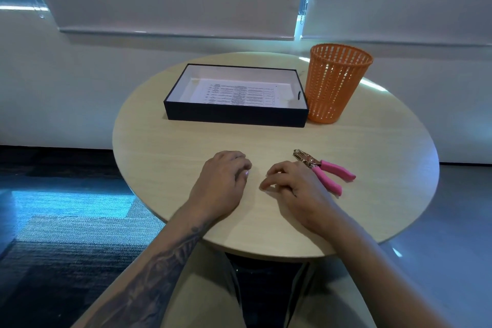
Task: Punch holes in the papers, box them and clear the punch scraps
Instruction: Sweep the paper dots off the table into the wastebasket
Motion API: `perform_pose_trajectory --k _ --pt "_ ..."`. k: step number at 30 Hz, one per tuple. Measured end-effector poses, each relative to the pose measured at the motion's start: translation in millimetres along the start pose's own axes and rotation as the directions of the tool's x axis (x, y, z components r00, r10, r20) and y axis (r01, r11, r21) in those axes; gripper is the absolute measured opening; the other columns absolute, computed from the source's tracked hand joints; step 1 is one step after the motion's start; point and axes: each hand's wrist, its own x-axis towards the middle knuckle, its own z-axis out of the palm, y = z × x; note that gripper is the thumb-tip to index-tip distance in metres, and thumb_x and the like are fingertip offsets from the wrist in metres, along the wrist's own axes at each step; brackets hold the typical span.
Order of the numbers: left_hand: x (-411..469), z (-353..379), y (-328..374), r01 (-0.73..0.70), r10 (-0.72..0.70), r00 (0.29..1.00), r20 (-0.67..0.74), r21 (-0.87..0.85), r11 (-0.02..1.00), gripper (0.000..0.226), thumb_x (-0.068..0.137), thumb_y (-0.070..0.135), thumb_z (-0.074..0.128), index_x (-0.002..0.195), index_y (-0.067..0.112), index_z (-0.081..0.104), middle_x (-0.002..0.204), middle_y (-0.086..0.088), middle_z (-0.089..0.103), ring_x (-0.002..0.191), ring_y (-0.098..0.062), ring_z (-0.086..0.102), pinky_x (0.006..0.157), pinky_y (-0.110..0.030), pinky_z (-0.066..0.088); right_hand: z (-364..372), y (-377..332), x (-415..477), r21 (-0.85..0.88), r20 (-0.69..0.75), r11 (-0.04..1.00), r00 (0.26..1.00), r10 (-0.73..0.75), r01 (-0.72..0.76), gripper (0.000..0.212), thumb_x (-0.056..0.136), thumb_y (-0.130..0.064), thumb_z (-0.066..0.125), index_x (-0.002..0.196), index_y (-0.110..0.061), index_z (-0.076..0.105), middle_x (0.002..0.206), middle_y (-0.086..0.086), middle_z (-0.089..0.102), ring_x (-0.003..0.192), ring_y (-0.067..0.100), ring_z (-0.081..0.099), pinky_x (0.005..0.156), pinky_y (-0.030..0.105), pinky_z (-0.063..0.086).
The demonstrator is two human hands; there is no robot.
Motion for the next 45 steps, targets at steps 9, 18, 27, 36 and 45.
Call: perform_pose_trajectory --k 9,18,27,36,45 --pt "-0.3 -2.0 0.4 0.007 -0.007 1.000 -0.008 -0.025 1.000 0.023 0.099 0.024 0.051 0.113 0.023 0.069 0.127 0.008 0.063 0.123 -0.014 0.050 0.105 -0.035 0.040 -9.0 -0.8 -11.0 0.128 -0.030 0.989 0.996 0.079 -0.075 0.030 0.097 -0.012 0.053 0.108 -0.030 0.075 0.113 -0.022 0.063 0.113 -0.005 0.054 0.096 0.017 0.041" --pt "-1.3 -3.2 0.1 0.002 -0.003 1.000 -0.022 -0.048 0.999 0.021 0.098 0.020 0.052 0.110 0.020 0.070 0.122 0.008 0.065 0.118 -0.016 0.052 0.102 -0.034 0.041 -9.0 0.3 -14.4 0.102 -0.015 0.991 0.996 0.093 -0.091 0.032 0.100 -0.019 0.053 0.119 -0.037 0.070 0.118 -0.026 0.058 0.114 -0.006 0.052 0.094 0.017 0.042" --pt "-2.4 -5.1 3.3 0.016 -0.017 1.000 -0.014 -0.065 0.998 0.023 0.099 0.022 0.051 0.113 0.022 0.070 0.124 0.008 0.064 0.120 -0.014 0.050 0.104 -0.034 0.040 -14.8 -29.0 4.9 -0.350 0.073 0.936 0.997 -0.001 0.027 0.030 0.096 -0.051 0.055 0.109 -0.031 0.073 0.101 -0.011 0.066 0.093 0.011 0.062 0.076 0.034 0.054" --pt "-2.5 -5.4 3.3 0.014 -0.015 1.000 -0.014 -0.055 0.998 0.022 0.100 0.023 0.050 0.112 0.022 0.069 0.123 0.008 0.064 0.119 -0.013 0.050 0.102 -0.034 0.040 -15.6 -29.1 11.6 -0.415 0.113 0.907 0.993 -0.032 0.077 0.027 0.102 -0.041 0.051 0.113 -0.032 0.074 0.107 -0.010 0.068 0.101 0.013 0.065 0.074 0.031 0.049" --pt "-2.1 -6.0 4.3 0.012 -0.013 1.000 -0.015 -0.048 0.999 0.023 0.099 0.021 0.050 0.112 0.020 0.070 0.124 0.007 0.065 0.120 -0.015 0.051 0.102 -0.035 0.040 -26.8 -23.9 15.4 -0.344 0.189 0.930 0.980 -0.064 0.127 0.025 0.103 -0.036 0.050 0.115 -0.030 0.071 0.109 -0.010 0.070 0.099 0.013 0.065 0.086 0.037 0.054"
